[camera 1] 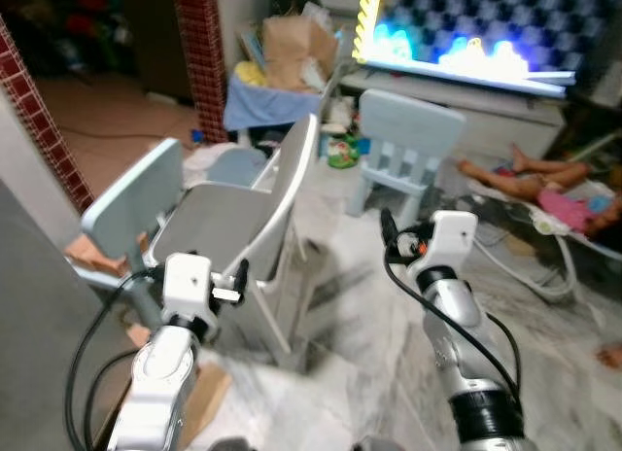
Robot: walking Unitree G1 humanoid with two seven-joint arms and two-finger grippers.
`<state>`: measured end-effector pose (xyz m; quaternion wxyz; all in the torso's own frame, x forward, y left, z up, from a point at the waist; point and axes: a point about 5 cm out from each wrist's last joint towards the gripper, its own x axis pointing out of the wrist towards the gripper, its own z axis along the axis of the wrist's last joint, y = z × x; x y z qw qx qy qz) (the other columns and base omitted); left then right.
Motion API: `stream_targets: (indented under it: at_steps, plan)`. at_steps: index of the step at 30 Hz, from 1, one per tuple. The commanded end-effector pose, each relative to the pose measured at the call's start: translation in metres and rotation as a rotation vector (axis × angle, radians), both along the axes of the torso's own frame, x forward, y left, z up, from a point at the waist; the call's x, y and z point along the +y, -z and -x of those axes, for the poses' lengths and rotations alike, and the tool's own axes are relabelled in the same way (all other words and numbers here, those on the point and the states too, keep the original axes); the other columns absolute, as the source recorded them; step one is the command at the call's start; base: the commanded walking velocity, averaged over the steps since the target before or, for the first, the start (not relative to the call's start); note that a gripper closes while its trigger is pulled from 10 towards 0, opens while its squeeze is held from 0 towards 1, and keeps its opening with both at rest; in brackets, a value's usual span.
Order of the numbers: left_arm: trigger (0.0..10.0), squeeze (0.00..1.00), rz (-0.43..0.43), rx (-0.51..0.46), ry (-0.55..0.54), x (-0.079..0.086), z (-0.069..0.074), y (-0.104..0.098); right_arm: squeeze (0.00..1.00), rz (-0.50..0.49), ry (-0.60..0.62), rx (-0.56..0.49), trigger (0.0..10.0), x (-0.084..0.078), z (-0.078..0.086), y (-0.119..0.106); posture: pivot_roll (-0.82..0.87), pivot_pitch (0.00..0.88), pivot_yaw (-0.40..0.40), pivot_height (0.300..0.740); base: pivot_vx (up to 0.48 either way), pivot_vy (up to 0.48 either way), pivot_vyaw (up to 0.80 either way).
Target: Restocking fridge
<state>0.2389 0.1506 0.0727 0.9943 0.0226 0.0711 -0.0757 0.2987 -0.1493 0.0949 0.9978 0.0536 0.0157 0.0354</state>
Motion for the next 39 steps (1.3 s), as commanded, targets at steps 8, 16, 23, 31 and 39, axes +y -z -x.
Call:
stream_targets:
  at_steps: [8,16,23,31,39]
  plan:
    - [10.0,0.00,-0.043,0.001,0.041,-0.013,-0.001,-0.001,0.00,0.001,0.031,-0.010,10.0,-0.010,-0.003,-0.002,0.12,0.000,-0.025,0.740,-0.198,0.362,-0.49]
    - [10.0,0.00,-0.095,0.007,0.051,-0.014,-0.002,0.000,0.00,-0.007,0.020,-0.020,10.0,-0.005,-0.005,-0.002,0.13,0.000,-0.024,0.740,-0.475,0.000,0.00]
    - [10.0,0.00,-0.086,0.005,0.082,-0.016,-0.002,-0.002,0.00,-0.006,0.022,-0.023,10.0,-0.004,-0.008,-0.003,0.13,0.000,-0.024,0.740,-0.423,0.000,0.00]
    - [10.0,0.00,-0.085,-0.065,0.106,-0.015,0.000,-0.009,0.00,-0.004,0.029,-0.029,10.0,-0.004,-0.012,-0.005,0.14,0.000,-0.023,0.740,-0.284,0.000,0.00]
    - [10.0,0.00,-0.050,-0.075,0.146,-0.010,0.004,-0.012,0.00,-0.009,0.032,-0.033,10.0,-0.003,-0.012,-0.005,0.15,0.000,-0.021,0.740,0.217,0.000,0.00]
